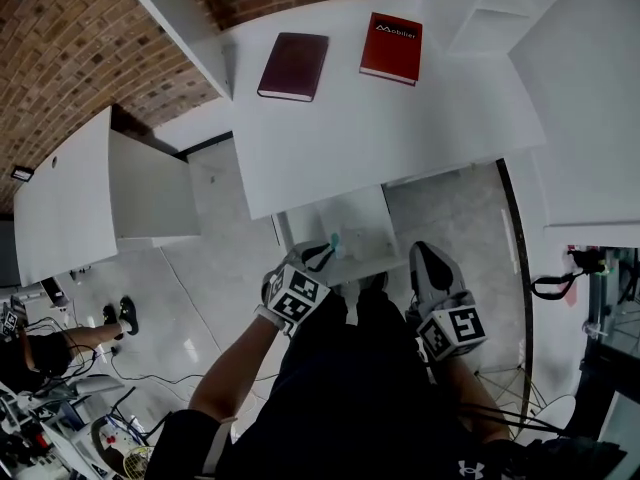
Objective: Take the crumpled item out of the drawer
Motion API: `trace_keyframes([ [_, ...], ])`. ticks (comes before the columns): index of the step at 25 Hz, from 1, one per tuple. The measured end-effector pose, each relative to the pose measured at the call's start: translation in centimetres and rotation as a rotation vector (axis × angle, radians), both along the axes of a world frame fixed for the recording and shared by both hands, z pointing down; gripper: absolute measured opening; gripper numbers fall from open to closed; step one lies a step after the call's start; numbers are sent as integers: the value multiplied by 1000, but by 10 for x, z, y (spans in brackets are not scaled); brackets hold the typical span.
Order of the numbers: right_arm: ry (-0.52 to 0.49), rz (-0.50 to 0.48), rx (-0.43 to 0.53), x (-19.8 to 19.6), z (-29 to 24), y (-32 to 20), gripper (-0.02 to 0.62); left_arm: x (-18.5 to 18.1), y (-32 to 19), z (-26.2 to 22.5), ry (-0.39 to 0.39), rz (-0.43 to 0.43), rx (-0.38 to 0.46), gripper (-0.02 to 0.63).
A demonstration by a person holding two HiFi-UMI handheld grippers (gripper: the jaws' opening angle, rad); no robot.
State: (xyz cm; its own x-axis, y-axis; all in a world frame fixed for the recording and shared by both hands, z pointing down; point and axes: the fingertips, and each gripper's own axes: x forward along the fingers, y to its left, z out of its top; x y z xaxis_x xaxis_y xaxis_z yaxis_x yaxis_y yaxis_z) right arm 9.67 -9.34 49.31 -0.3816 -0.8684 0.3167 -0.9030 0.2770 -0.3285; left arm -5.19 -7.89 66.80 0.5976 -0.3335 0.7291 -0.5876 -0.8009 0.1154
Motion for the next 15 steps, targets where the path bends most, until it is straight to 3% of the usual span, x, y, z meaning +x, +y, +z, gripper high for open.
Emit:
trace_keyframes([
  [3, -22, -3, -12, 11, 4, -14, 3, 11, 0, 22, -53, 53, -54, 61],
  [9, -40, 20, -49, 34, 21, -19, 3, 24, -15, 81, -209, 184, -64, 81],
  [15, -17, 104, -81, 71, 30, -2, 3, 34, -13, 147, -363, 351, -105, 103],
])
